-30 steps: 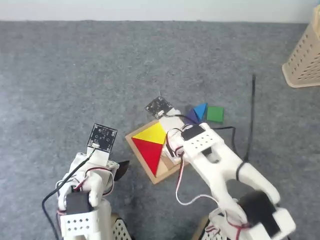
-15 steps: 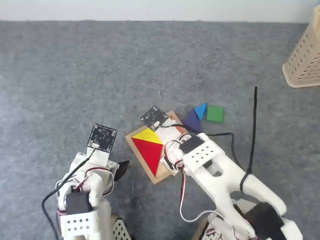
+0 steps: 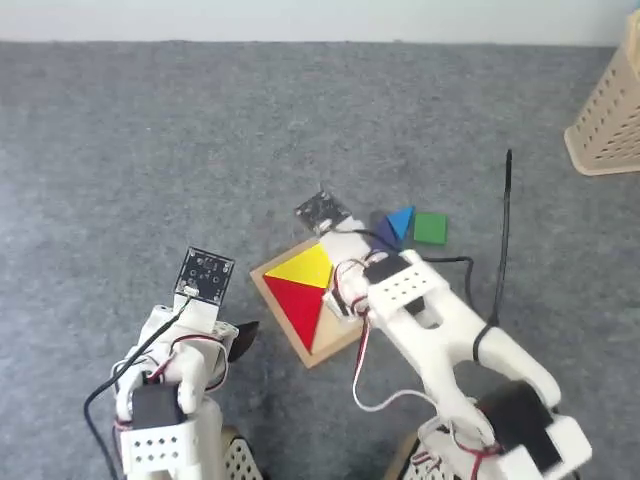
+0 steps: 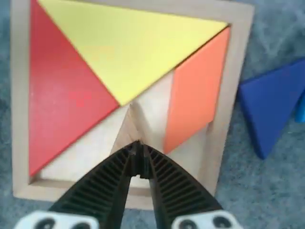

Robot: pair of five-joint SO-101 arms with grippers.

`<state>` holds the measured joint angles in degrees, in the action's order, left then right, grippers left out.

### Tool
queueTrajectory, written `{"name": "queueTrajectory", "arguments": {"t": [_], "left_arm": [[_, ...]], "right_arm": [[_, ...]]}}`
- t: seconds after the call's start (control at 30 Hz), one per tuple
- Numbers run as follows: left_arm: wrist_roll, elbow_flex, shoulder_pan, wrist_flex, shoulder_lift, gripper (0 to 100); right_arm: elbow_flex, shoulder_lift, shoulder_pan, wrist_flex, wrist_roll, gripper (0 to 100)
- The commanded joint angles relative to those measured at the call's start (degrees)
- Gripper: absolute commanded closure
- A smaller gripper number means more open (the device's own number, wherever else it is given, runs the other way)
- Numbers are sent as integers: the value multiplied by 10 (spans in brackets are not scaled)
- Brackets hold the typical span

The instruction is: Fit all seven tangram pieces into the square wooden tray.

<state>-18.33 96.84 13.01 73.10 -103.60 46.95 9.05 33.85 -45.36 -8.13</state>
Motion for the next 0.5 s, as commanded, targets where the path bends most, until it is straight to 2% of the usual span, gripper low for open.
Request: {"name": "queueTrajectory", "arguments": {"t": [0.0, 0.47], "left_arm": [[-3, -3, -3, 0, -8, 647], [-3, -3, -3, 0, -8, 647]], "right_arm": [[-40, -36, -13, 7, 11, 989], [-183, -162, -17, 11, 40, 989]]}}
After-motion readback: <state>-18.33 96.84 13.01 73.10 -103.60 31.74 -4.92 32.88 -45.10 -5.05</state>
